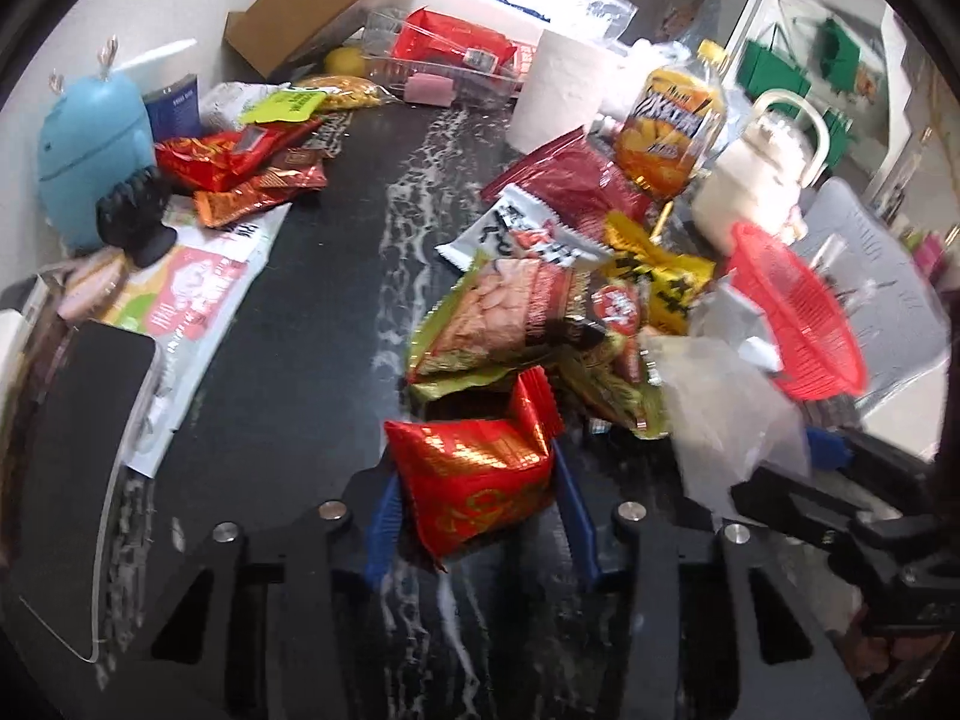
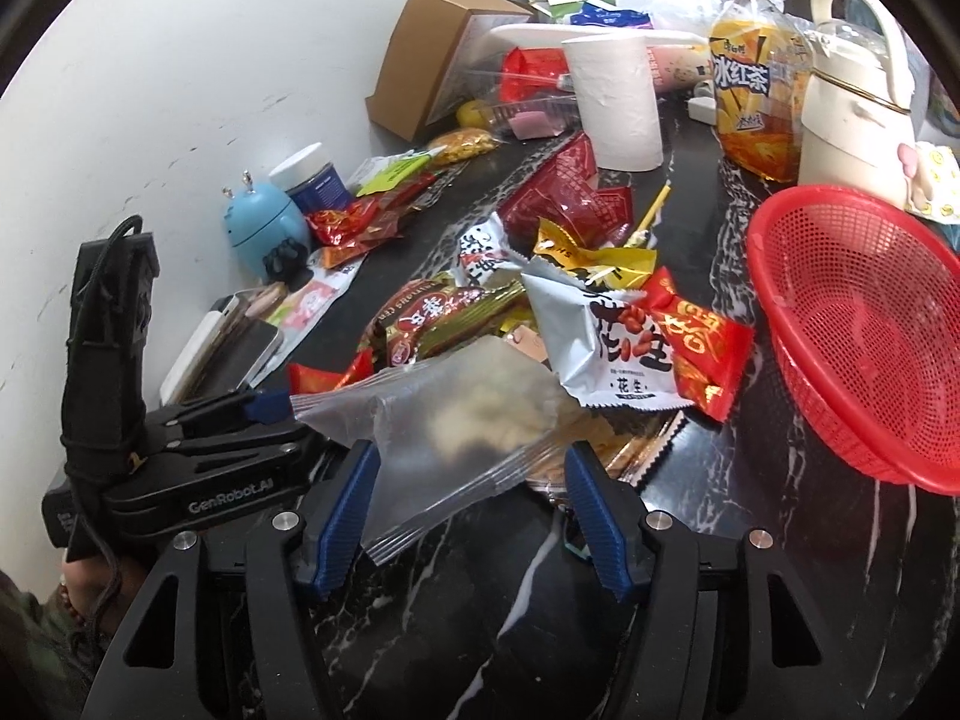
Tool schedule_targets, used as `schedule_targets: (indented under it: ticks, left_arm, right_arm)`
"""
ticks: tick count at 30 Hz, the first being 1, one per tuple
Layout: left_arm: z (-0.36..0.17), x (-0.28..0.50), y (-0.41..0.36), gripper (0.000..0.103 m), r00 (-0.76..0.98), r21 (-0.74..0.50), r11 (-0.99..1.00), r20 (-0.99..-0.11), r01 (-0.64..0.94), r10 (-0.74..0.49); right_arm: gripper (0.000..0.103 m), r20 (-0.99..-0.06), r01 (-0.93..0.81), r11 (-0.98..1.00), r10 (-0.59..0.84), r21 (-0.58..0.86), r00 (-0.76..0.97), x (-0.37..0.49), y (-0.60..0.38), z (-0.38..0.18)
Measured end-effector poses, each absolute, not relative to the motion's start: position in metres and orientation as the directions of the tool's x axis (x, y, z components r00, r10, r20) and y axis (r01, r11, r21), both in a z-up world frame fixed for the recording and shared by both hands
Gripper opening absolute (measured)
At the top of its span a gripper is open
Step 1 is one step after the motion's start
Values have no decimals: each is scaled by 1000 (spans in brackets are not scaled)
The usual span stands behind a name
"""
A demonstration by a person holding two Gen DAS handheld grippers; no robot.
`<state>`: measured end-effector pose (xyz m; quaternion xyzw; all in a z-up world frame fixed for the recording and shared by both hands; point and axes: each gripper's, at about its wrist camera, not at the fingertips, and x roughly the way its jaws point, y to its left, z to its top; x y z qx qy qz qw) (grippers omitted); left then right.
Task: Organize snacks
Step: 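Lift the red snack bag with left gripper while right lifts the clear zip bag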
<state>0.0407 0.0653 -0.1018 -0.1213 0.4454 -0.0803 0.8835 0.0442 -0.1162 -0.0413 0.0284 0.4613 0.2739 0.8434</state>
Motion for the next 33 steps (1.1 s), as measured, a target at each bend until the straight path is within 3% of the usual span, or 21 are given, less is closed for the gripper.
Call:
schedule_targets:
  ticks: [7,24,33]
  left_arm:
    - [-96,29,67,43,612,-267,963,-756,37,-233]
    - [-77,14,89,43,661,-307,952,-715,-5,-228]
    - [-78,17,99,43,664,-324,946,-714,-34,-220]
  right_arm:
    - [77,-764,-421,848,496,323,413,41,-116,-40]
    - [78,-730,-405,852,504,332,461,47,-111,-20]
    - [78,-716,-365,836,542,410,439,67,-107,-21]
